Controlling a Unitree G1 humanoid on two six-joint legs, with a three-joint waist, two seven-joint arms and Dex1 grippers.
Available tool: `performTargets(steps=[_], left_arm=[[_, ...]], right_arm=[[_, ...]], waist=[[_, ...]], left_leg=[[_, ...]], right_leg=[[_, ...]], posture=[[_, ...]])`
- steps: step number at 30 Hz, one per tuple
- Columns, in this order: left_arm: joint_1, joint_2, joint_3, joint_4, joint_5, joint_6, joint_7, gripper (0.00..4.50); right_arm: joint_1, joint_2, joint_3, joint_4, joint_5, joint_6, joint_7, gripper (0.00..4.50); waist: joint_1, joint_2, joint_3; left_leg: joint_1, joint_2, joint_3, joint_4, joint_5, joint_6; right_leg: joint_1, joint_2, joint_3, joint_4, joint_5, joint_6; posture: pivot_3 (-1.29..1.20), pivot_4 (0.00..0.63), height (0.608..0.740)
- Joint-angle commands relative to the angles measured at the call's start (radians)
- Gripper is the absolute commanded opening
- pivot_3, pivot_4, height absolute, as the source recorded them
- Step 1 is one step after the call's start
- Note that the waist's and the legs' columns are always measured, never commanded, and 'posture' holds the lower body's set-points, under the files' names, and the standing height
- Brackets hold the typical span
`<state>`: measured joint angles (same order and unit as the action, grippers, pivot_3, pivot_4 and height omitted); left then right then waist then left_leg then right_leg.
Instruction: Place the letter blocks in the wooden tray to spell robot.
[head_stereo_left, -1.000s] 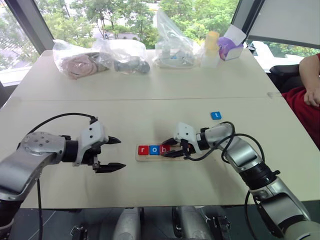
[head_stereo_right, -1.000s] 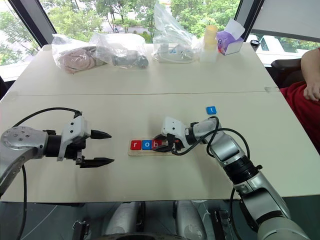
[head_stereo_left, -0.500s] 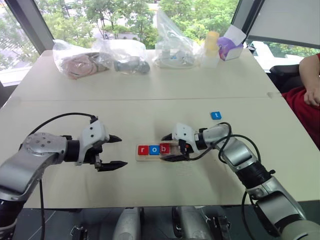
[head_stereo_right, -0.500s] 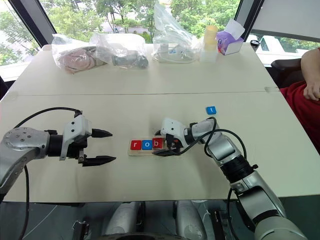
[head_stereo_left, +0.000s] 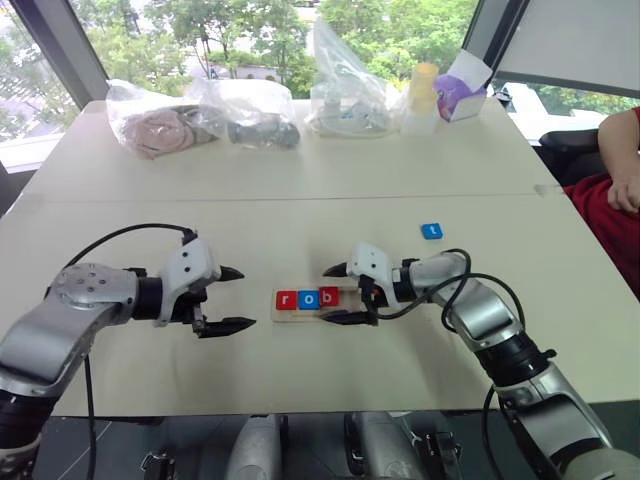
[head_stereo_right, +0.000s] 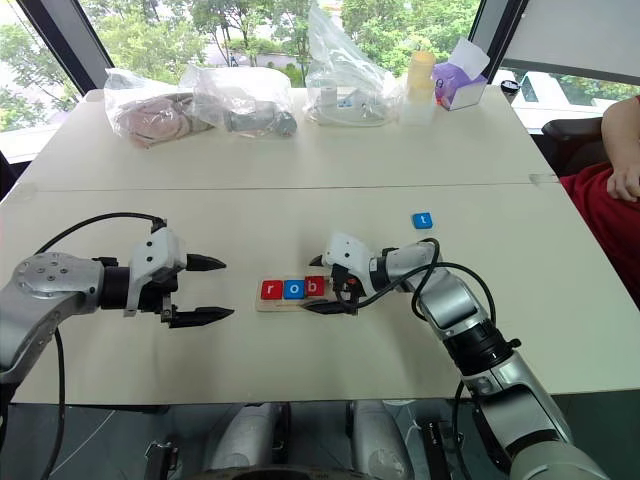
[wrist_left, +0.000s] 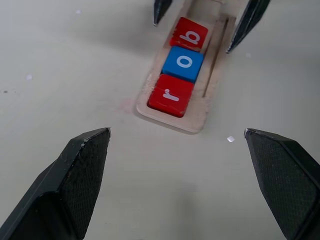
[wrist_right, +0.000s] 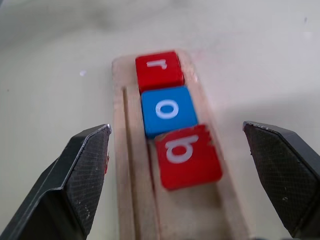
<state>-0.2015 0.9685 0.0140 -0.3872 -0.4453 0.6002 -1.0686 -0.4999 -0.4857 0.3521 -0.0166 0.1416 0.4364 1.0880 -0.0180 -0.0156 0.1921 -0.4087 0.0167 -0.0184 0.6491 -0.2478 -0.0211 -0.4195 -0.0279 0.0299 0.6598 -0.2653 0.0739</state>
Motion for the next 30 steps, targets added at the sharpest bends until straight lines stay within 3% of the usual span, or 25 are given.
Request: performTargets(steps=[1, 15, 19, 25, 28, 30], left_arm=[[-0.015, -0.005, 0.0, -0.008, 0.003, -0.016, -0.002, 4.5], [-0.02, -0.022, -0.004, -0.006, 0.015, -0.012, 0.01, 4.5], [-0.025, -0.025, -0.004, -0.01, 0.016, -0.01, 0.015, 4.5], [-0.057, -0.053, 0.031, -0.037, -0.044, 0.027, 0.031, 4.5], [-0.084, -0.079, 0.017, -0.048, -0.061, 0.034, 0.042, 4.5], [-0.097, -0.091, -0.001, -0.045, -0.057, 0.031, 0.041, 4.5]], right_arm=[[0.005, 0.002, -0.001, -0.041, 0.01, -0.007, -0.001, 4.38], [0.055, -0.004, -0.007, -0.132, 0.058, 0.061, -0.011, 4.38], [0.053, -0.005, -0.053, -0.128, 0.042, 0.053, -0.071, 4.38], [0.03, 0.019, -0.34, -0.229, 0.152, 0.263, -0.297, 4.38], [0.033, 0.171, -0.579, -0.306, 0.23, 0.469, -0.573, 4.38], [0.082, 0.241, -0.643, -0.387, 0.217, 0.531, -0.696, 4.38]], waist=[[0.0, 0.0, 0.0], [0.0, 0.0, 0.0], [0.0, 0.0, 0.0], [0.004, 0.0, 0.0], [0.005, -0.001, -0.001], [0.003, -0.001, -0.001]], left_leg=[[0.0, 0.0, 0.0, 0.0, 0.0, 0.0], [0.0, 0.0, 0.0, 0.001, 0.0, 0.0], [0.0, 0.0, 0.0, 0.001, 0.0, 0.0], [0.0, 0.0, -0.001, 0.001, 0.0, 0.0], [0.0, 0.0, -0.003, 0.001, 0.0, 0.0], [0.0, 0.0, -0.004, 0.0, 0.0, -0.001]], right_leg=[[0.0, 0.0, 0.0, 0.0, 0.0, 0.0], [0.0, 0.0, 0.0, 0.002, 0.0, 0.0], [0.0, 0.0, 0.0, 0.002, 0.0, 0.0], [0.0, 0.0, 0.0, 0.003, 0.0, 0.0], [0.0, 0.0, 0.0, 0.003, 0.0, 0.0], [0.0, 0.0, 0.0, 0.004, 0.0, 0.0]], posture=[[0.0, 0.15, 0.74], [0.0, 0.15, 0.74], [0.0, 0.15, 0.74], [0.0, 0.15, 0.74], [0.0, 0.15, 0.74], [0.0, 0.15, 0.74]])
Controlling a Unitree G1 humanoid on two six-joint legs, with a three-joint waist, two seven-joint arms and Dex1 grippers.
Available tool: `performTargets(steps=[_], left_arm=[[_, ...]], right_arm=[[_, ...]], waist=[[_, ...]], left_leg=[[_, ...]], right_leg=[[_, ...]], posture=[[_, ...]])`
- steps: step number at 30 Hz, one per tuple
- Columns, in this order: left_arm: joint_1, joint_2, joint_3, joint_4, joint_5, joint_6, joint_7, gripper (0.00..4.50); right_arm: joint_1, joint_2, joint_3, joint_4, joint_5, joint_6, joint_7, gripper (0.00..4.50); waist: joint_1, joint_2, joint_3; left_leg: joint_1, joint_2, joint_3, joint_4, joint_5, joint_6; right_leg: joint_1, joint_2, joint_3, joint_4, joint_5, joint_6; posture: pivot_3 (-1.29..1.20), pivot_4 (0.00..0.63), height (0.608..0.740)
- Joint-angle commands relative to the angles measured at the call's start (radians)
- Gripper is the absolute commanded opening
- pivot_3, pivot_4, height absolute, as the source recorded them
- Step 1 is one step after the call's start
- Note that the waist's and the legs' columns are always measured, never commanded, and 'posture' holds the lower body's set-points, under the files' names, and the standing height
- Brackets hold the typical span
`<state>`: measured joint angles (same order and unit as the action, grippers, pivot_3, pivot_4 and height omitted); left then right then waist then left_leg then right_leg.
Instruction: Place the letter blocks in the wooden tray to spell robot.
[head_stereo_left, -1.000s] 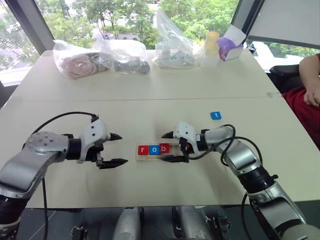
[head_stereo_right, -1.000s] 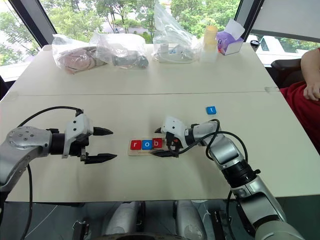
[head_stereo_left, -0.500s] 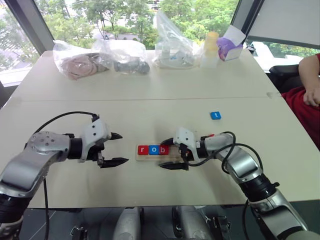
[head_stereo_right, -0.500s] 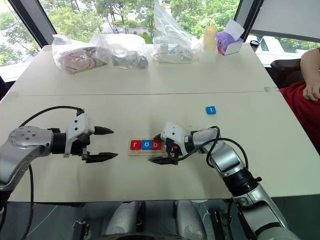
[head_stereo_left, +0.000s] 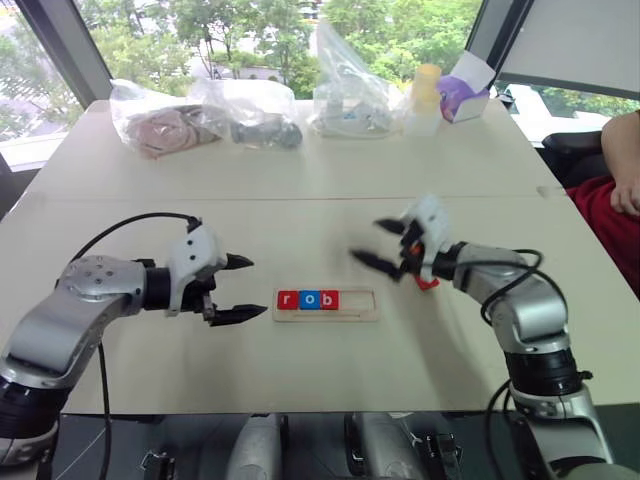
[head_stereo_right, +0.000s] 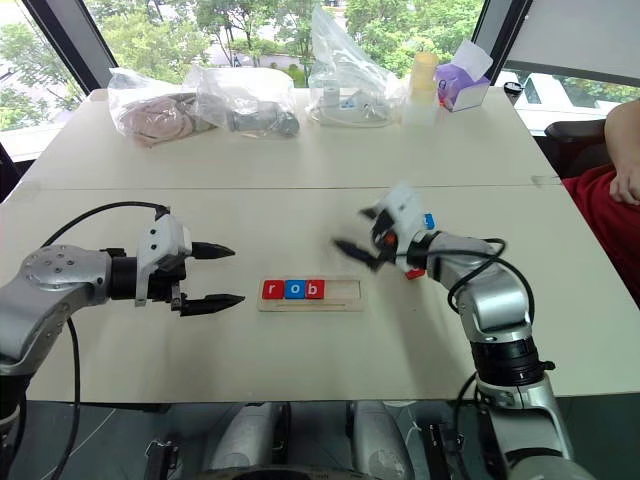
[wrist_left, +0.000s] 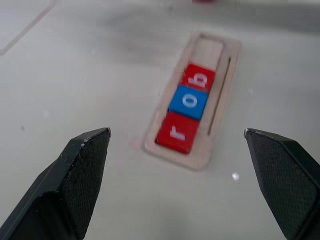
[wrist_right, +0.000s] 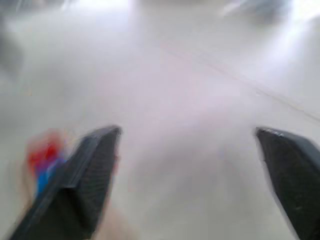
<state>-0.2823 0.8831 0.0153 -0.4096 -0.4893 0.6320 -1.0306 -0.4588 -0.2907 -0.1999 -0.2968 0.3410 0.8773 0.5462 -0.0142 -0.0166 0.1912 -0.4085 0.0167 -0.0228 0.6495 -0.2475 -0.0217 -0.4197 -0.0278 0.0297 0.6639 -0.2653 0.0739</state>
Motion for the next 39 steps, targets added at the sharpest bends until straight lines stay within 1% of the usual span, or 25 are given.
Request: performTargets(steps=[1, 3, 4, 7, 10, 13, 16, 20, 24, 26, 27, 30, 31, 32, 35, 36, 37, 39], left_arm=[[-0.031, -0.019, -0.018, -0.011, -0.008, -0.007, 0.001, 4.5], [-0.057, -0.038, -0.046, 0.01, 0.003, -0.018, -0.007, 4.5], [-0.066, -0.043, -0.055, 0.018, 0.006, -0.023, -0.011, 4.5], [-0.091, -0.056, -0.074, 0.038, 0.011, -0.034, -0.024, 4.5], [-0.113, -0.068, -0.09, 0.053, 0.015, -0.037, -0.032, 4.5], [-0.126, -0.081, -0.105, 0.055, 0.018, -0.037, -0.036, 4.5], [-0.142, -0.103, -0.118, 0.04, 0.005, -0.02, -0.032, 4.5], [-0.147, -0.117, -0.131, 0.051, 0.031, -0.041, -0.026, 4.5], [-0.15, -0.132, -0.132, 0.039, 0.028, -0.032, -0.01, 4.5], [-0.145, -0.133, -0.128, 0.034, 0.025, -0.029, -0.005, 4.5], [-0.138, -0.129, -0.125, 0.032, 0.025, -0.029, -0.004, 4.5], [-0.122, -0.115, -0.115, 0.028, 0.024, -0.029, -0.003, 4.5], [-0.119, -0.113, -0.112, 0.024, 0.022, -0.027, -0.002, 4.5], [-0.116, -0.111, -0.112, 0.021, 0.021, -0.027, -0.001, 4.5], [-0.111, -0.112, -0.115, 0.016, 0.021, -0.029, 0.004, 4.5], [-0.112, -0.117, -0.116, 0.02, 0.022, -0.033, 0.007, 4.5], [-0.116, -0.127, -0.117, 0.025, 0.022, -0.036, 0.014, 4.5], [-0.123, -0.137, -0.124, 0.045, 0.029, -0.048, 0.016, 4.5]], right_arm=[[0.102, 0.068, -0.081, -0.176, -0.033, 0.124, -0.228, 4.38], [0.192, 0.101, -0.058, -0.282, -0.102, 0.211, -0.352, 4.38], [0.217, 0.11, -0.046, -0.316, -0.119, 0.239, -0.39, 4.38], [0.291, 0.068, 0.041, -0.4, -0.113, 0.226, -0.365, 4.38], [0.331, 0.046, 0.063, -0.413, -0.12, 0.208, -0.368, 4.38], [0.364, 0.034, 0.057, -0.392, -0.136, 0.179, -0.376, 4.38], [0.409, -0.006, 0.1, -0.331, -0.154, 0.096, -0.345, 4.38], [0.404, -0.012, 0.112, -0.252, -0.163, 0.012, -0.336, 4.38], [0.398, -0.023, 0.135, -0.169, -0.175, -0.065, -0.311, 4.38], [0.404, -0.033, 0.157, -0.135, -0.187, -0.103, -0.297, 3.86], [0.409, -0.039, 0.167, -0.127, -0.19, -0.118, -0.289, 3.47], [0.413, -0.041, 0.175, -0.114, -0.19, -0.133, -0.29, 1.97], [0.414, -0.041, 0.176, -0.115, -0.191, -0.134, -0.292, 1.39], [0.414, -0.04, 0.176, -0.117, -0.193, -0.129, -0.298, 1.16], [0.418, -0.027, 0.175, -0.137, -0.227, -0.131, -0.351, 1.17], [0.424, -0.008, 0.16, -0.157, -0.24, -0.134, -0.39, 1.17], [0.433, 0.037, 0.121, -0.195, -0.242, -0.113, -0.448, 1.17], [0.49, 0.08, 0.106, -0.305, -0.262, -0.06, -0.51, 1.17]], waist=[[0.001, 0.001, -0.001], [0.004, 0.001, -0.001], [0.002, 0.001, -0.001], [-0.009, 0.002, 0.0], [-0.023, 0.001, -0.001], [-0.025, 0.001, -0.001], [-0.025, 0.001, -0.001], [-0.029, 0.0, -0.001], [-0.028, 0.0, -0.001], [-0.029, 0.0, -0.001], [-0.029, 0.0, -0.001], [-0.029, 0.0, -0.001], [-0.028, 0.0, -0.001], [-0.028, -0.001, -0.001], [-0.027, -0.001, -0.002], [-0.027, -0.001, -0.002], [-0.026, -0.001, -0.002], [-0.018, -0.001, -0.002]], left_leg=[[0.0, 0.0, 0.0, 0.0, 0.0, 0.0], [0.0, 0.0, 0.0, -0.001, 0.0, 0.0], [-0.001, -0.001, 0.0, -0.002, 0.0, 0.0], [0.0, -0.002, 0.003, -0.001, 0.001, -0.001], [0.001, -0.001, 0.005, -0.001, 0.001, -0.001], [0.002, -0.001, 0.005, 0.0, 0.001, -0.001], [0.001, -0.001, 0.005, -0.001, 0.001, -0.001], [0.001, -0.001, 0.005, -0.001, 0.001, -0.001], [0.002, -0.001, 0.005, -0.001, 0.001, -0.001], [0.002, -0.001, 0.005, -0.001, 0.001, -0.001], [0.002, -0.001, 0.005, -0.001, 0.001, -0.001], [0.002, -0.001, 0.005, -0.001, 0.001, -0.001], [0.002, -0.001, 0.005, -0.001, 0.001, -0.001], [0.002, -0.001, 0.005, -0.001, 0.001, -0.001], [0.002, -0.001, 0.005, 0.0, 0.001, -0.001], [0.002, -0.001, 0.005, 0.0, 0.001, -0.001], [0.002, -0.001, 0.005, 0.0, 0.001, -0.001], [0.001, -0.001, 0.004, 0.0, 0.001, -0.001]], right_leg=[[0.0, 0.0, 0.0, 0.0, 0.0, 0.0], [0.0, 0.0, 0.0, 0.0, 0.0, 0.0], [0.0, 0.0, -0.001, 0.0, 0.0, 0.0], [-0.002, -0.001, 0.003, 0.0, 0.0, 0.0], [-0.001, 0.001, 0.005, 0.0, 0.0, -0.001], [0.0, 0.002, 0.005, 0.0, 0.0, -0.001], [0.0, 0.001, 0.005, 0.0, -0.001, 0.001], [-0.001, 0.001, 0.005, 0.0, -0.001, 0.001], [-0.001, 0.002, 0.006, 0.0, -0.001, 0.001], [-0.001, 0.002, 0.006, 0.0, -0.001, 0.001], [-0.001, 0.002, 0.006, 0.0, -0.001, 0.001], [-0.001, 0.002, 0.006, 0.0, -0.001, 0.001], [-0.001, 0.002, 0.006, 0.0, -0.001, 0.001], [0.0, 0.002, 0.007, 0.0, -0.001, 0.001], [0.0, 0.002, 0.007, 0.0, -0.001, 0.001], [0.0, 0.002, 0.007, 0.0, -0.001, 0.001], [0.0, 0.002, 0.007, 0.0, -0.001, 0.001], [0.0, 0.002, 0.007, 0.0, -0.001, 0.001]], posture=[[0.0, 0.15, 0.74], [0.0, 0.15, 0.74], [0.0, 0.15, 0.74], [0.0, 0.15, 0.74], [0.0, 0.15, 0.74], [0.0, 0.15, 0.74], [0.0, 0.15, 0.74], [0.0, 0.15, 0.74], [0.0, 0.15, 0.74], [0.0, 0.15, 0.74], [0.0, 0.15, 0.74], [0.0, 0.15, 0.74], [0.0, 0.15, 0.74], [0.0, 0.15, 0.74], [0.0, 0.15, 0.74], [0.0, 0.15, 0.74], [0.0, 0.15, 0.74], [0.0, 0.15, 0.74]])
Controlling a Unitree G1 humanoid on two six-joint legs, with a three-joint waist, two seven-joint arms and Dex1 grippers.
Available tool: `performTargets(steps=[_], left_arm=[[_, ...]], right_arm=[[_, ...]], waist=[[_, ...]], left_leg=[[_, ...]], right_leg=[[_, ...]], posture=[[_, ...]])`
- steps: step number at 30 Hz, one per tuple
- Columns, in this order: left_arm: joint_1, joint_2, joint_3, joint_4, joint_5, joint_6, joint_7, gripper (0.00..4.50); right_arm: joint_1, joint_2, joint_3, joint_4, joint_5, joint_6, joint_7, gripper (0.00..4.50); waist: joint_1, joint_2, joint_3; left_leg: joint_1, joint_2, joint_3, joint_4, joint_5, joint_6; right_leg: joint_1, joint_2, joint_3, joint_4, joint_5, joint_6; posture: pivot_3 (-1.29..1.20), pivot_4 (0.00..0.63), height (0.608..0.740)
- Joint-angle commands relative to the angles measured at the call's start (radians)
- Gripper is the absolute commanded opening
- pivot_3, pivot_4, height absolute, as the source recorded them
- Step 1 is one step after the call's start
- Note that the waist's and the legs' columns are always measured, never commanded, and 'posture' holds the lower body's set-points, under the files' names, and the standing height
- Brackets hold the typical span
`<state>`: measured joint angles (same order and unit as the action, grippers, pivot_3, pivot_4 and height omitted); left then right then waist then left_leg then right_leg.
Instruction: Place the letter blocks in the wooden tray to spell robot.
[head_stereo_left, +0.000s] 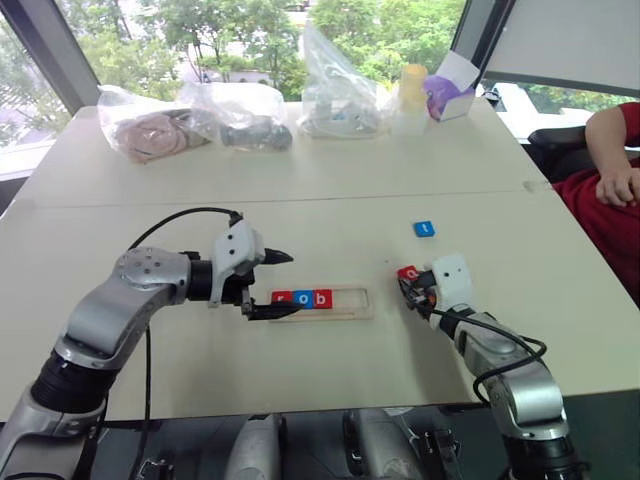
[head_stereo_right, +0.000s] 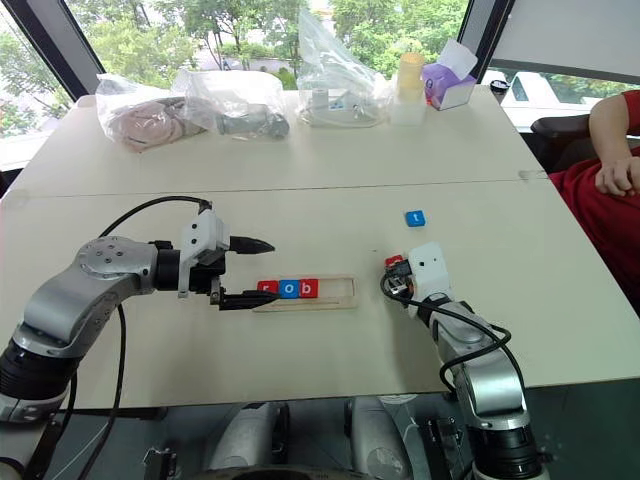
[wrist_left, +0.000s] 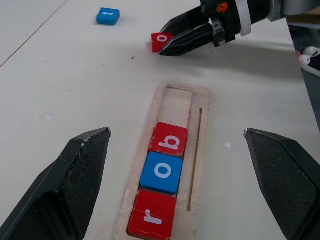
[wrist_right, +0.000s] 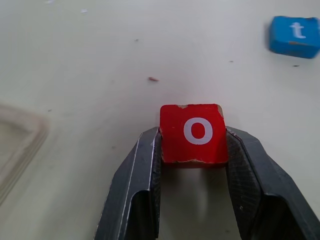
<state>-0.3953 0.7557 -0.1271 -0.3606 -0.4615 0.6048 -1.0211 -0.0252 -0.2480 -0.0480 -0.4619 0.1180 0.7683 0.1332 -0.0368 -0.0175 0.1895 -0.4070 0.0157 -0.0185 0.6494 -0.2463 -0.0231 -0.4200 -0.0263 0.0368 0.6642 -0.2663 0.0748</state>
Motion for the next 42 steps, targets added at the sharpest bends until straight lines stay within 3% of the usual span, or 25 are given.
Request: performTargets(steps=[1, 6, 9, 11, 14, 15, 16, 18, 22, 24, 27, 33, 42], left_arm=[[-0.012, -0.01, 0.013, 0.006, 0.007, -0.029, 0.002, 4.5], [-0.033, -0.026, -0.006, 0.044, 0.025, -0.055, -0.015, 4.5], [-0.047, -0.04, -0.015, 0.058, 0.03, -0.062, -0.023, 4.5], [-0.053, -0.048, -0.024, 0.061, 0.035, -0.064, -0.026, 4.5], [-0.057, -0.054, -0.027, 0.065, 0.037, -0.062, -0.031, 4.5], [-0.06, -0.052, -0.022, 0.071, 0.034, -0.061, -0.036, 4.5], [-0.062, -0.048, -0.016, 0.078, 0.031, -0.062, -0.041, 4.5], [-0.066, -0.038, -0.009, 0.09, 0.032, -0.065, -0.049, 4.5], [-0.075, -0.012, 0.007, 0.097, 0.015, -0.058, -0.088, 4.5], [-0.085, -0.006, 0.021, 0.094, -0.012, -0.047, -0.112, 4.5], [-0.096, 0.011, 0.034, 0.085, -0.051, -0.021, -0.153, 4.5], [-0.057, 0.059, 0.058, 0.023, -0.08, 0.012, -0.159, 4.5], [0.013, 0.098, 0.106, 0.063, -0.028, -0.013, -0.096, 4.5]], right_arm=[[0.082, 0.061, -0.046, -0.188, -0.042, 0.086, -0.117, 1.17], [0.094, 0.211, -0.075, -0.301, -0.039, 0.286, -0.226, 1.17], [0.062, 0.246, -0.095, -0.29, -0.044, 0.333, -0.247, 1.17], [0.055, 0.239, -0.098, -0.271, -0.027, 0.327, -0.223, 2.25], [0.054, 0.154, -0.063, -0.274, -0.014, 0.323, -0.15, 3.62], [0.044, 0.102, -0.069, -0.277, -0.015, 0.296, -0.117, 4.27], [0.034, 0.051, -0.082, -0.275, -0.016, 0.257, -0.083, 4.46], [0.023, -0.085, -0.101, -0.247, -0.006, 0.135, 0.039, 4.46], [0.011, -0.383, -0.128, -0.074, 0.093, -0.063, 0.418, 4.46], [-0.013, -0.497, -0.172, 0.072, 0.149, -0.229, 0.621, 4.46], [-0.049, -0.64, -0.139, 0.325, 0.13, -0.501, 0.863, 4.46], [-0.168, -0.703, -0.047, 0.587, 0.108, -0.715, 1.074, 4.46], [-0.3, -0.651, 0.073, 0.814, 0.039, -0.864, 1.155, 4.46]], waist=[[0.008, 0.0, 0.0], [0.014, 0.0, 0.0], [0.017, 0.0, 0.0], [0.017, 0.0, 0.0], [0.016, 0.0, 0.0], [0.016, 0.0, 0.0], [0.016, 0.0, 0.0], [0.016, 0.0, 0.0], [0.015, -0.001, 0.0], [0.017, -0.001, 0.0], [0.017, -0.001, 0.001], [0.012, -0.001, 0.001], [0.007, -0.001, 0.001]], left_leg=[[-0.001, 0.0, 0.0, 0.0, 0.0, 0.0], [0.0, 0.0, 0.001, -0.001, 0.0, 0.0], [0.0, 0.0, 0.002, 0.0, 0.0, -0.001], [0.0, 0.0, 0.003, 0.0, 0.0, -0.001], [0.0, 0.0, 0.007, 0.0, 0.0, -0.001], [0.0, 0.0, 0.009, -0.001, 0.0, -0.001], [0.0, 0.0, 0.009, -0.001, 0.0, -0.001], [0.0, 0.0, 0.01, -0.001, 0.0, -0.001], [0.0, 0.0, 0.011, 0.0, 0.0, -0.001], [0.0, 0.0, 0.011, -0.001, 0.0, 0.0], [0.0, 0.0, 0.011, 0.0, 0.0, 0.0], [0.001, 0.0, 0.012, 0.0, 0.0, 0.0], [0.001, 0.0, 0.013, 0.001, 0.0, 0.0]], right_leg=[[0.0, 0.0, 0.0, 0.0, 0.0, 0.0], [-0.003, 0.0, 0.002, 0.0, 0.0, 0.0], [-0.003, 0.0, 0.002, 0.0, 0.0, -0.002], [-0.003, 0.0, 0.003, 0.0, -0.001, -0.004], [-0.003, 0.0, 0.003, -0.001, 0.0, -0.001], [-0.003, 0.0, 0.004, -0.001, 0.0, -0.001], [-0.003, 0.0, 0.004, -0.001, 0.0, 0.0], [-0.003, 0.0, 0.005, -0.001, 0.0, 0.0], [-0.003, 0.0, 0.005, -0.001, 0.0, 0.0], [-0.002, 0.001, 0.005, -0.001, 0.0, 0.0], [-0.002, 0.001, 0.005, -0.002, 0.0, 0.001], [-0.002, 0.001, 0.006, -0.001, 0.001, 0.002], [-0.002, 0.001, 0.007, 0.0, 0.001, 0.002]], posture=[[0.0, 0.15, 0.74], [0.0, 0.15, 0.74], [0.0, 0.15, 0.74], [0.0, 0.15, 0.74], [0.0, 0.15, 0.74], [0.0, 0.15, 0.74], [0.0, 0.15, 0.74], [0.0, 0.15, 0.74], [0.0, 0.15, 0.74], [0.0, 0.15, 0.74], [0.0, 0.15, 0.74], [0.0, 0.15, 0.74], [0.0, 0.15, 0.74]])
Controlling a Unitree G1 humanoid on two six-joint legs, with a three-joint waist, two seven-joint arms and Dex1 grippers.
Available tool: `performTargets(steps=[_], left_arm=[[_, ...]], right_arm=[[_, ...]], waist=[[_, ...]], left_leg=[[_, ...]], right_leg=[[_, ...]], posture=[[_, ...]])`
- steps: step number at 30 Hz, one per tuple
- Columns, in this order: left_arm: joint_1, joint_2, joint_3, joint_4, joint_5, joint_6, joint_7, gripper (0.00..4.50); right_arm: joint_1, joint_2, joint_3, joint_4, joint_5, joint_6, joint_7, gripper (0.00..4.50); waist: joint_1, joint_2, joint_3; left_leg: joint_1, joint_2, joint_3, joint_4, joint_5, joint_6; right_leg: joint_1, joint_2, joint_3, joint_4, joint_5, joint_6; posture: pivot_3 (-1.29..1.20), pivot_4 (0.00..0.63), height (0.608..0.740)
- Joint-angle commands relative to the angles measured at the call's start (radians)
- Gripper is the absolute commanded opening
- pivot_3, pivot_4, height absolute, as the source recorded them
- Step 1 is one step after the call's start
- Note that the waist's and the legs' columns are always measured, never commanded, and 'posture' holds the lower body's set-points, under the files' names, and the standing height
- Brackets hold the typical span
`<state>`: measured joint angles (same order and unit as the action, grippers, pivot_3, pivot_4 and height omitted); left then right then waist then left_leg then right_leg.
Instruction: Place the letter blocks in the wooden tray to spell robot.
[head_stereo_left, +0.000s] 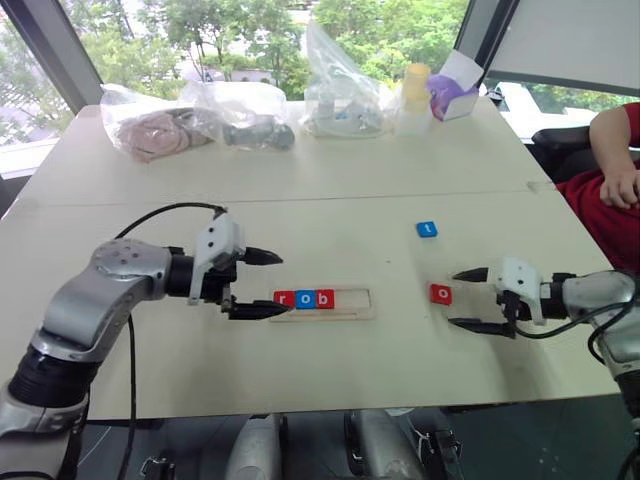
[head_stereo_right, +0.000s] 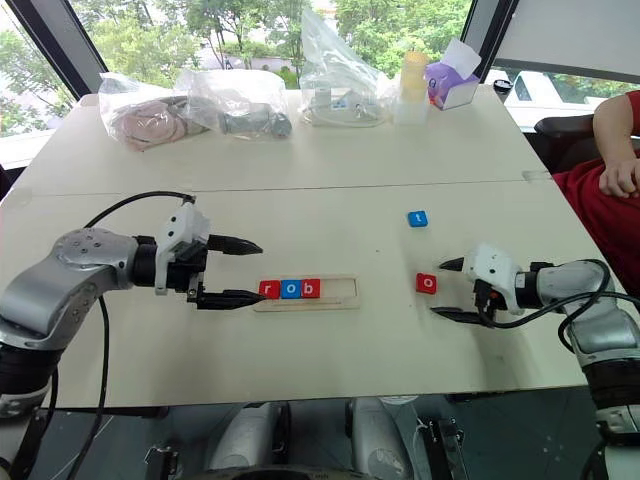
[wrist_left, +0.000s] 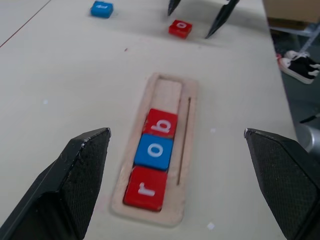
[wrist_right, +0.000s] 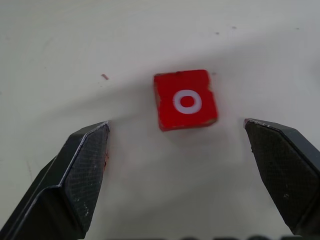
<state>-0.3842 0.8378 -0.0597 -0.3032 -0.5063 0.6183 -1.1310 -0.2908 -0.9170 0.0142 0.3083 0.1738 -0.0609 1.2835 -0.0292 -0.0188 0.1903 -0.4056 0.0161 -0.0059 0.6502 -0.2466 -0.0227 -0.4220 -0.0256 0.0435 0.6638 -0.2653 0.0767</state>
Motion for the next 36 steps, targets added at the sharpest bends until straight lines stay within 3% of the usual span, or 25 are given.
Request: performTargets(steps=[1, 2, 5, 10, 16, 23, 28, 36], left_arm=[[0.003, 0.016, 0.041, 0.011, 0.019, -0.028, 0.016, 4.5], [0.004, 0.017, 0.042, 0.013, 0.019, -0.03, 0.017, 4.5], [0.025, 0.017, 0.028, 0.0, 0.032, -0.039, 0.021, 4.5], [0.036, 0.015, 0.022, 0.012, 0.05, -0.053, 0.019, 4.5], [0.038, 0.018, 0.02, 0.038, 0.072, -0.077, 0.009, 4.5], [0.049, 0.047, 0.015, 0.038, 0.101, -0.092, -0.014, 4.5], [0.027, 0.028, 0.02, -0.017, 0.055, -0.045, -0.001, 4.5], [0.041, 0.019, 0.028, -0.053, 0.036, -0.014, 0.024, 4.5]], right_arm=[[-0.047, 0.029, 0.023, 0.076, -0.029, -0.053, 0.002, 4.46], [-0.057, 0.036, 0.031, 0.1, -0.037, -0.068, 0.002, 4.46], [-0.082, 0.059, 0.042, 0.155, -0.035, -0.074, 0.022, 3.59], [-0.105, 0.089, 0.034, 0.135, -0.004, -0.013, 0.027, 1.12], [-0.118, 0.096, 0.028, 0.025, 0.034, 0.106, 0.037, 1.11], [-0.187, 0.139, 0.112, -0.262, 0.053, 0.338, 0.024, 1.11], [-0.261, 0.218, 0.22, -0.264, -0.064, 0.364, -0.074, 1.11], [-0.268, 0.311, 0.314, -0.355, -0.069, 0.48, -0.105, 1.11]], waist=[[-0.002, 0.0, 0.0], [-0.004, 0.0, 0.0], [-0.012, -0.001, 0.0], [-0.016, -0.002, 0.001], [-0.015, -0.002, 0.001], [-0.014, -0.001, 0.001], [-0.011, -0.001, 0.001], [-0.012, -0.002, 0.001]], left_leg=[[0.0, 0.0, 0.0, 0.0, 0.0, 0.0], [0.0, 0.0, 0.0, 0.0, 0.0, 0.0], [0.003, 0.0, 0.0, 0.0, 0.0, 0.0], [0.016, 0.0, 0.001, -0.002, 0.0, 0.0], [0.016, 0.001, 0.001, -0.002, 0.0, 0.0], [0.015, 0.001, -0.001, -0.002, 0.0, 0.0], [0.014, 0.001, 0.0, -0.002, 0.0, 0.0], [0.013, 0.001, -0.001, -0.002, 0.0, 0.0]], right_leg=[[0.0, 0.0, 0.0, 0.0, 0.0, 0.0], [0.0, 0.0, 0.0, 0.0, 0.0, 0.0], [0.004, 0.0, 0.0, 0.0, 0.0, 0.0], [0.016, 0.0, 0.001, -0.001, -0.002, -0.004], [0.015, 0.0, 0.002, -0.001, -0.001, -0.003], [0.013, -0.001, 0.002, -0.001, 0.0, 0.0], [0.012, -0.001, 0.002, -0.001, -0.002, -0.003], [0.012, -0.002, 0.002, -0.001, -0.001, 0.0]], posture=[[0.0, 0.15, 0.74], [0.0, 0.15, 0.74], [0.0, 0.15, 0.74], [0.0, 0.15, 0.74], [0.0, 0.15, 0.74], [0.0, 0.15, 0.74], [0.0, 0.15, 0.74], [0.0, 0.15, 0.74]])
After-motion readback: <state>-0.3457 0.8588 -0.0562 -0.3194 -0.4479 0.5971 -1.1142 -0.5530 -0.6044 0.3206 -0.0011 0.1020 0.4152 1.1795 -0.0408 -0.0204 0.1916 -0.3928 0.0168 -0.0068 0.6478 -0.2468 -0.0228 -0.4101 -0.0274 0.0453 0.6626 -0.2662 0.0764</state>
